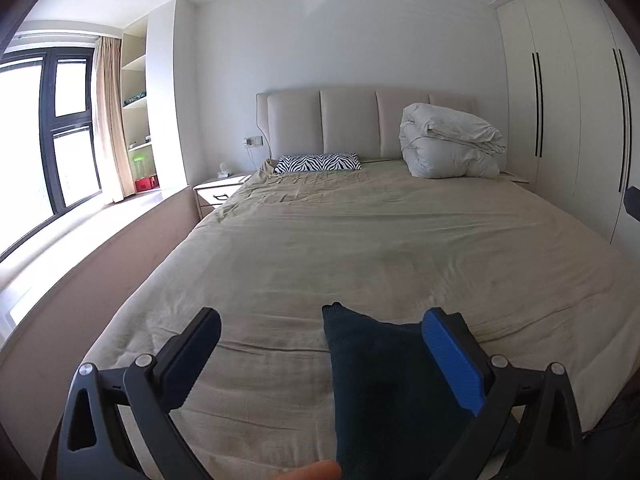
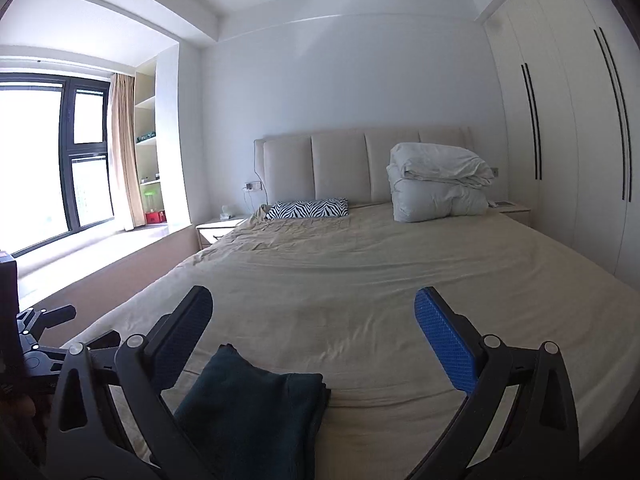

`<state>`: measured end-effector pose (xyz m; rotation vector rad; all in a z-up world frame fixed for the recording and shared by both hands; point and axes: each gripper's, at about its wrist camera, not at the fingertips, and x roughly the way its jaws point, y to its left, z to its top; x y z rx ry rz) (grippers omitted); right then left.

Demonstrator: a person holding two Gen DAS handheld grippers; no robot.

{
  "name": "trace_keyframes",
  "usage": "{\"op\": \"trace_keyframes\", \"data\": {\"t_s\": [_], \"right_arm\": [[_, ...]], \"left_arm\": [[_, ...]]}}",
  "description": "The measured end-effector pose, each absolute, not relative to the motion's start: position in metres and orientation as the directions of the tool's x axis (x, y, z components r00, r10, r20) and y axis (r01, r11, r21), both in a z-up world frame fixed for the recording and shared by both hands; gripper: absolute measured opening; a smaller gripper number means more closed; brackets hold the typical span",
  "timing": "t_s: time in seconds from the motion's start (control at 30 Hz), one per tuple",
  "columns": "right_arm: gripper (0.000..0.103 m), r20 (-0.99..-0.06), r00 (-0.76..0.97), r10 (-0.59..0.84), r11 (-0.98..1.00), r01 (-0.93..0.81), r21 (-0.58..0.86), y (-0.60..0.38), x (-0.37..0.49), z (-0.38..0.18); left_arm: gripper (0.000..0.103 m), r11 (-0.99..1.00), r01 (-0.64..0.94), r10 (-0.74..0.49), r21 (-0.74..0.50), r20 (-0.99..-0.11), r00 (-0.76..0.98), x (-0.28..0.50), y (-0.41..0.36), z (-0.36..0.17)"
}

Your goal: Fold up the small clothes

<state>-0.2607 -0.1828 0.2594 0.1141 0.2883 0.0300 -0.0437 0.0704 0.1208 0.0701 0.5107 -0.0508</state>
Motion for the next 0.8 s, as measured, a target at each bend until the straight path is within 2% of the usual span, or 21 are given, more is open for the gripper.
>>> {"op": "trace_keyframes", "data": {"t_s": [0.17,0.3,0.53,0.8], "right_arm": [[0.103,-0.48,0.874,0.077,0.983,0.014,0.184,-0.176,-0.246,0.209],[0.103,-0.588,0.808,0.036,0.985,0.071,0.158,-0.164,-0.236,0.166],[0.103,-0.733,0.679,0.038,0.982,0.109,0.152,-0.144,-0.223,0.103],[0.103,-0.794,0.606,0.046,0.983,0.111,0.143,-0.13,-0.222,0.069]], "left_arm": [[0.103,0.997,0.074,-0.075,-0.031,-0.683,0.727,-0.032,0.073,0.067],[0.103,0.995,0.075,-0.095,-0.061,-0.769,0.632,-0.033,0.072,0.033],[0.103,0.997,0.074,-0.061,-0.021,-0.802,0.594,-0.037,0.064,0.007],[0.103,0.999,0.047,-0.04,-0.015,-0.807,0.589,-0.031,0.071,0.001]]}}
